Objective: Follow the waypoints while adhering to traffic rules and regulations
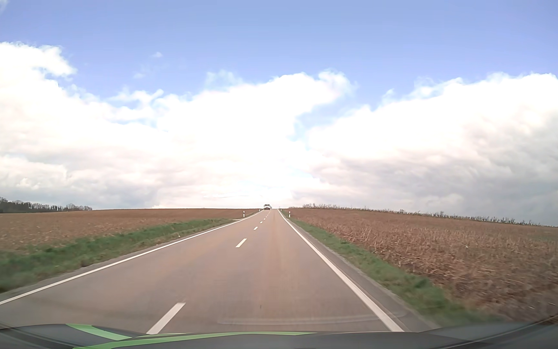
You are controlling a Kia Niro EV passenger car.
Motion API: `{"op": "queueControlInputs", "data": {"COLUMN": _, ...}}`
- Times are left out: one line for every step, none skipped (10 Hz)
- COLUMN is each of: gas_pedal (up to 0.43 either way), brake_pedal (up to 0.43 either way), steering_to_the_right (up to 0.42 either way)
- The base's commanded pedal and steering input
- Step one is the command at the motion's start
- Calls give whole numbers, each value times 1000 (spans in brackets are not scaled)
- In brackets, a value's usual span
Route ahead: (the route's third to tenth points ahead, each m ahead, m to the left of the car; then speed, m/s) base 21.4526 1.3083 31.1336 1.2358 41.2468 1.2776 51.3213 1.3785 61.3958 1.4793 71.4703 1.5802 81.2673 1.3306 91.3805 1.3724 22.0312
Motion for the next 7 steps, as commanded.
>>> {"op": "queueControlInputs", "data": {"gas_pedal": 350, "brake_pedal": 0, "steering_to_the_right": -2}}
{"op": "queueControlInputs", "data": {"gas_pedal": 350, "brake_pedal": 0, "steering_to_the_right": -2}}
{"op": "queueControlInputs", "data": {"gas_pedal": 350, "brake_pedal": 0, "steering_to_the_right": -2}}
{"op": "queueControlInputs", "data": {"gas_pedal": 350, "brake_pedal": 0, "steering_to_the_right": -2}}
{"op": "queueControlInputs", "data": {"gas_pedal": 350, "brake_pedal": 0, "steering_to_the_right": -2}}
{"op": "queueControlInputs", "data": {"gas_pedal": 350, "brake_pedal": 0, "steering_to_the_right": -2}}
{"op": "queueControlInputs", "data": {"gas_pedal": 350, "brake_pedal": 0, "steering_to_the_right": -2}}
